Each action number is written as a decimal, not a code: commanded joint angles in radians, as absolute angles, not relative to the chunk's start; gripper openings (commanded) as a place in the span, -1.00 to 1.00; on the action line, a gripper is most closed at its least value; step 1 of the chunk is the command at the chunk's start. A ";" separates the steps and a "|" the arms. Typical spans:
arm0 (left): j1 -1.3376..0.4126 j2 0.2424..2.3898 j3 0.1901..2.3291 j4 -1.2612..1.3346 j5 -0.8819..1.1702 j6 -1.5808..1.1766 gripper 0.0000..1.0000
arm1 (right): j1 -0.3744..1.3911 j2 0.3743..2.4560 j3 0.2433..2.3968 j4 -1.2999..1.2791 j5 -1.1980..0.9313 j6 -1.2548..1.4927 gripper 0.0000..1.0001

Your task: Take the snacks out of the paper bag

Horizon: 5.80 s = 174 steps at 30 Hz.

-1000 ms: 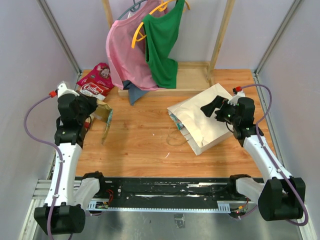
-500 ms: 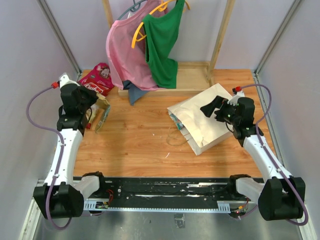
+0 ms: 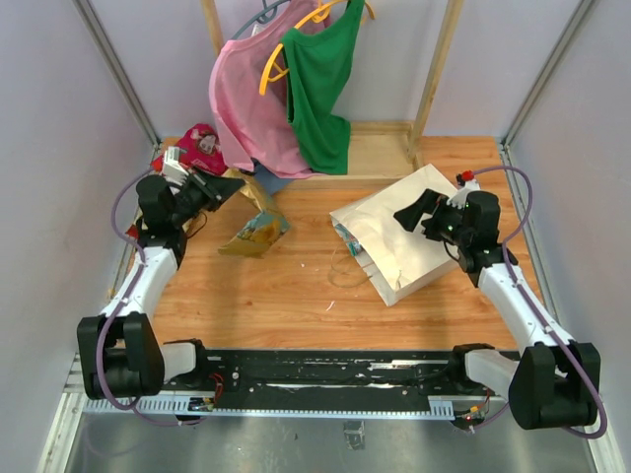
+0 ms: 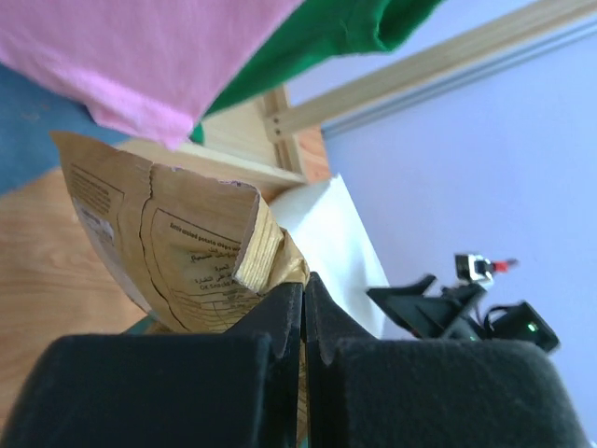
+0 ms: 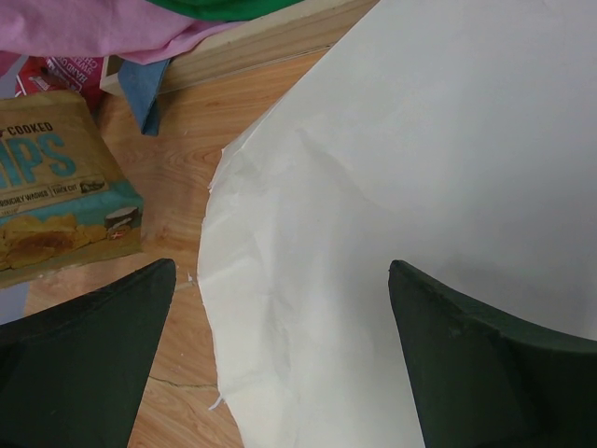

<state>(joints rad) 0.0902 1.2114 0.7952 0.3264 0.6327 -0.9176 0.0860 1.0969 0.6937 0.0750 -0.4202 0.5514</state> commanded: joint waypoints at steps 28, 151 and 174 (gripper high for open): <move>0.253 1.232 0.478 0.396 0.338 -0.906 -0.98 | 0.117 1.148 0.704 0.108 -0.434 0.562 0.97; -0.057 1.008 0.870 -0.001 -0.176 -0.630 -0.99 | 1.213 1.970 1.875 -0.182 0.349 0.408 0.72; -0.019 1.001 0.895 -0.044 -0.205 -0.568 -0.99 | 1.190 2.005 1.769 -0.222 0.492 0.355 0.42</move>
<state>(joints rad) -0.0399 1.0248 0.8574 -0.0772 -0.1749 -0.5900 1.1938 2.0586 1.8263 -0.2073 0.4122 0.3653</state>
